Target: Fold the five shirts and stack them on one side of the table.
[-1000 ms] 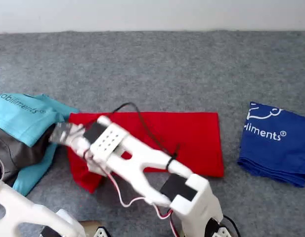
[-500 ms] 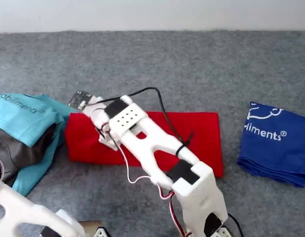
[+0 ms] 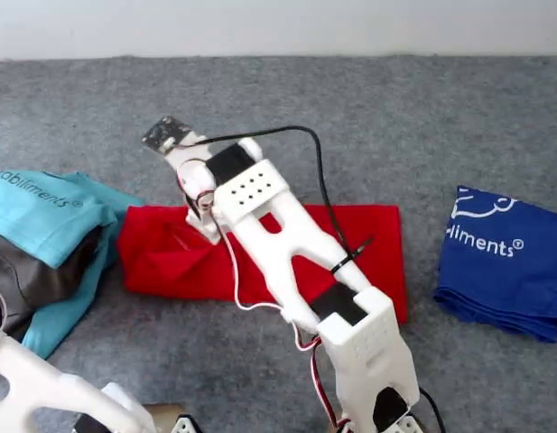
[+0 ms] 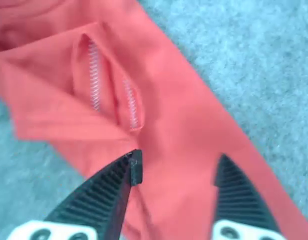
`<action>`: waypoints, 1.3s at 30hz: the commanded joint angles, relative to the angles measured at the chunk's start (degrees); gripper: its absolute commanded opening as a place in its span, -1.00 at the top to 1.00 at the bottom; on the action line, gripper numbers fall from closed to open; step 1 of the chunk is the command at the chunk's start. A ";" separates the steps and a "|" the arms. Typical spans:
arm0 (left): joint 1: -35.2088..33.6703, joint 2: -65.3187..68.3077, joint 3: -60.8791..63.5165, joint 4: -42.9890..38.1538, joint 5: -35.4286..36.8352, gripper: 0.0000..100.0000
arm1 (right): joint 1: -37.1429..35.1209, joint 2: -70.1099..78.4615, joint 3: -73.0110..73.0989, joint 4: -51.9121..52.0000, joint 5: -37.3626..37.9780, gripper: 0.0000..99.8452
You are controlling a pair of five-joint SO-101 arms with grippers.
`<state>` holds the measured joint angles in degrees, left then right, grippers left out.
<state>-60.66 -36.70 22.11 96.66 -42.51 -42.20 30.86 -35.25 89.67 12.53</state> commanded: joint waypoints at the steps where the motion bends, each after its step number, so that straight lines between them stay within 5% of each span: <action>1: 0.00 -1.05 -1.89 -0.35 -0.18 0.96 | -2.15 -0.13 -3.25 1.98 -0.35 0.95; 19: -0.09 -1.32 -0.57 0.18 -0.26 0.96 | 7.16 9.89 -3.43 -0.04 1.85 0.98; 33: 0.00 -1.32 0.57 0.00 -0.44 0.96 | -7.52 10.15 -4.92 7.87 2.02 0.98; 39: 0.00 -1.32 0.57 -0.79 -0.44 0.96 | -7.60 8.48 -9.67 10.42 2.11 0.98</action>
<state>-60.66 -36.79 22.99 96.66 -42.51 -50.20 42.55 -41.14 98.90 14.11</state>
